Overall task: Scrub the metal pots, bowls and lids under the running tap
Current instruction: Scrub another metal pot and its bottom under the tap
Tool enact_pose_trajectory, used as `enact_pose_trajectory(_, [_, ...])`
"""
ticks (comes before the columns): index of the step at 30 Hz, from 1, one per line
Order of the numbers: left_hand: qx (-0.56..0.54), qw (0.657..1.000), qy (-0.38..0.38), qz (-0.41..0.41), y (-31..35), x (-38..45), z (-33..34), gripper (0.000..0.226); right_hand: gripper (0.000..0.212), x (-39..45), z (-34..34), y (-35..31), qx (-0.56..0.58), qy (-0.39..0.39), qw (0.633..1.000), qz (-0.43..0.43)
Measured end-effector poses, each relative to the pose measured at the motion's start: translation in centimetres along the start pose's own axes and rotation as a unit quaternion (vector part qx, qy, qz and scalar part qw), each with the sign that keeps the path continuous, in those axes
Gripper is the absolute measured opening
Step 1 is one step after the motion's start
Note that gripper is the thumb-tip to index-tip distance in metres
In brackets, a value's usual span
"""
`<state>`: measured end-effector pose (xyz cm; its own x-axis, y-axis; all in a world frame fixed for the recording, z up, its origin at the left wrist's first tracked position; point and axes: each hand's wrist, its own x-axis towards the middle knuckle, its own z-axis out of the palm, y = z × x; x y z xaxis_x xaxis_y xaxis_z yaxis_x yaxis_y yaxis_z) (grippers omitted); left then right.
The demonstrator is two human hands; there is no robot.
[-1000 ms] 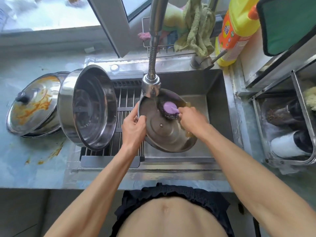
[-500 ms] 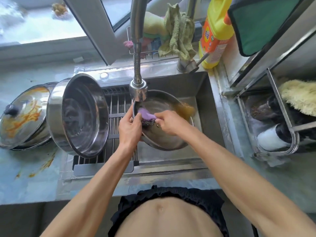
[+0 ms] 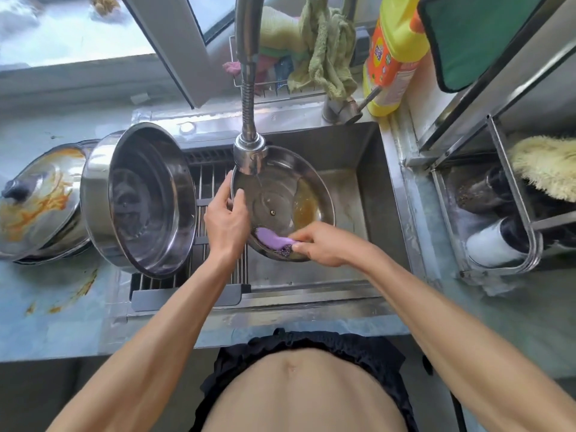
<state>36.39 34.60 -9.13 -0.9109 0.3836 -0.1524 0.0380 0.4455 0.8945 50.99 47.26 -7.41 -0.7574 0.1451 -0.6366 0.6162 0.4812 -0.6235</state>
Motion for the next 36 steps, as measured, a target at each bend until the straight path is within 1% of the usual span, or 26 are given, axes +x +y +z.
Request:
enact_pose_trajectory(1, [0.000, 1.000, -0.004, 0.003, 0.2, -0.2, 0.2, 0.046, 0.027, 0.1, -0.1, -0.7, 0.016, 0.014, 1.000, -0.020])
enact_pose_trajectory(3, [-0.004, 1.000, -0.011, 0.003, 0.4, -0.7, 0.5, 0.043, 0.029, 0.9, -0.6, -1.9, 0.010, 0.056, 0.997, -0.042])
enact_pose_trajectory(6, [-0.060, 0.997, -0.042, -0.018, 0.6, -1.3, 0.2, 0.040, 0.025, 2.6, -1.8, -2.5, -0.027, 0.140, 0.989, -0.037])
enact_pose_trajectory(8, [-0.079, 0.995, -0.060, -0.019, 0.3, -1.4, -0.2, 0.042, 0.020, 3.9, -2.6, -1.9, -0.117, 0.191, 0.974, -0.017])
enact_pose_trajectory(9, [-0.084, 0.994, -0.068, -0.021, 0.2, -1.5, -0.5, 0.045, 0.021, 4.3, -3.0, -1.4, -0.171, 0.209, 0.963, -0.005])
enact_pose_trajectory(11, [-0.082, 0.993, -0.078, -0.027, -0.2, -1.3, -1.2, 0.049, 0.028, 5.0, -3.8, -0.6, -0.254, 0.214, 0.943, 0.021])
enact_pose_trajectory(13, [-0.079, 0.994, -0.070, -0.017, -0.5, -0.8, -1.9, 0.052, 0.031, 4.9, -4.4, 0.3, -0.290, 0.195, 0.935, 0.058])
enact_pose_trajectory(14, [-0.075, 0.995, -0.062, -0.012, -0.6, -0.5, -2.0, 0.052, 0.032, 4.7, -4.3, 0.8, -0.290, 0.177, 0.937, 0.081])
enact_pose_trajectory(16, [-0.054, 0.998, -0.025, -0.017, -0.9, -0.1, -1.7, 0.051, 0.033, 4.1, -3.8, 1.3, -0.261, 0.130, 0.949, 0.116])
enact_pose_trajectory(18, [-0.043, 0.999, 0.011, -0.021, -1.0, 0.0, -1.4, 0.049, 0.030, 3.2, -3.0, 1.3, -0.231, 0.073, 0.961, 0.131])
enact_pose_trajectory(19, [-0.043, 0.999, 0.018, -0.021, -1.0, 0.1, -1.2, 0.047, 0.028, 2.8, -2.8, 1.2, -0.225, 0.034, 0.966, 0.123])
enact_pose_trajectory(21, [-0.039, 0.999, 0.022, -0.031, -1.3, 0.0, -0.9, 0.043, 0.025, 2.0, -2.3, 0.9, -0.189, -0.041, 0.978, 0.078])
enact_pose_trajectory(22, [-0.036, 0.999, 0.022, -0.035, -1.5, 0.0, -0.7, 0.042, 0.025, 1.7, -2.1, 0.7, -0.152, -0.061, 0.985, 0.050])
enact_pose_trajectory(23, [-0.030, 0.999, 0.017, -0.031, -1.6, -0.1, -0.6, 0.042, 0.025, 1.4, -1.8, 0.2, -0.114, -0.066, 0.991, 0.024])
enact_pose_trajectory(25, [-0.026, 0.999, 0.000, -0.027, -1.7, -0.5, -0.4, 0.044, 0.023, 1.7, -1.4, -1.2, -0.077, -0.036, 0.996, -0.005])
enact_pose_trajectory(27, [-0.037, 0.998, -0.024, -0.036, -1.7, -0.9, -0.5, 0.046, 0.023, 2.9, -1.3, -2.6, -0.071, 0.021, 0.997, -0.002])
enact_pose_trajectory(30, [-0.070, 0.996, -0.050, -0.038, -1.4, -1.3, -1.1, 0.037, 0.018, 4.3, -1.7, -3.0, -0.082, 0.112, 0.990, 0.009])
enact_pose_trajectory(32, [-0.077, 0.995, -0.052, -0.028, -0.9, -1.5, -1.8, 0.030, 0.016, 4.6, -2.0, -2.2, -0.093, 0.158, 0.983, 0.028])
enact_pose_trajectory(34, [-0.080, 0.996, -0.040, -0.025, -0.3, -1.3, -2.0, 0.027, 0.015, 4.2, -2.2, -1.3, -0.073, 0.192, 0.977, 0.064])
enact_pose_trajectory(36, [-0.079, 0.996, -0.022, -0.027, -0.4, -0.8, -2.1, 0.028, 0.022, 3.3, -2.3, -0.4, -0.072, 0.220, 0.968, 0.102])
